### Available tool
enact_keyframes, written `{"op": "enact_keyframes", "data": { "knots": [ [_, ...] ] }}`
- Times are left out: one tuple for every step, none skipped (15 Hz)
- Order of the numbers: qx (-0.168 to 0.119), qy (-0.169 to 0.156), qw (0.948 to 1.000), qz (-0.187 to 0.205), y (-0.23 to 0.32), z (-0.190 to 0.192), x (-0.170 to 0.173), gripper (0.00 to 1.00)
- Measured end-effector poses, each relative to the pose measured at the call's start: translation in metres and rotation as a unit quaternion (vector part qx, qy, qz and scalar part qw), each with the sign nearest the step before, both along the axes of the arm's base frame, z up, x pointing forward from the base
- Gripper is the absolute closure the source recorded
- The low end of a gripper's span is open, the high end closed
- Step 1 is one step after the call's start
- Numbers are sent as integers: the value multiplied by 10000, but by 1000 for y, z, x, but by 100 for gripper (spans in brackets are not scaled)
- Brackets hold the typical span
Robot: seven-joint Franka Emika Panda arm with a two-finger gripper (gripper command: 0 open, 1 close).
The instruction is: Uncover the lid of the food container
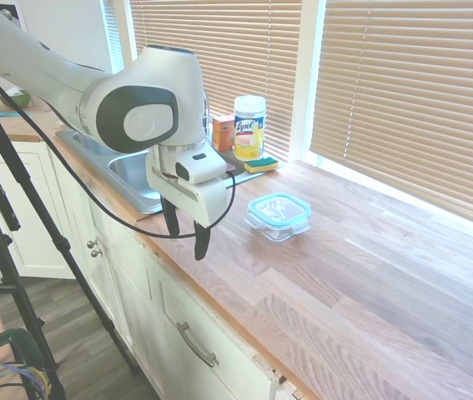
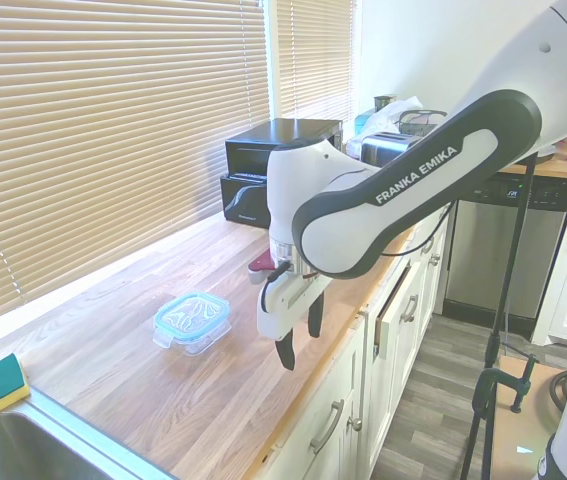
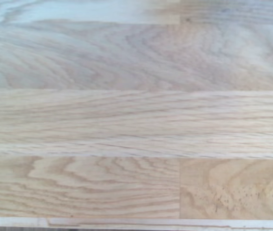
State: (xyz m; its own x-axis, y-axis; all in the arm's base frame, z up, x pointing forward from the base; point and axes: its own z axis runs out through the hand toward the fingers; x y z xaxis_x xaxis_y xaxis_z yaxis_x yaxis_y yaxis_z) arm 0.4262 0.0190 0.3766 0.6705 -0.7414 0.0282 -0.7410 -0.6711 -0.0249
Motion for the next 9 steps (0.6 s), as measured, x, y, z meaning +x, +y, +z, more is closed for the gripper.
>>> {"op": "enact_keyframes", "data": {
  "knots": [
    [11, -2, 10000, 9, 0, 0, 0, 0],
    [21, -41, 10000, 35, 0, 0, 1, 0],
    [-16, -132, 9999, 50, 0, 1, 3, 0],
    [-51, -189, 9998, 63, 0, 1, 5, 0],
    [-90, -232, 9997, 86, 1, 1, 6, 0],
    [-165, -303, 9993, 123, 4, 3, 8, 0],
    [-259, -388, 9988, 149, 9, 7, 11, 0],
    [-360, -484, 9980, 169, 17, 14, 15, 0],
    [-455, -589, 9971, 179, 26, 23, 20, 0]
  ]
}}
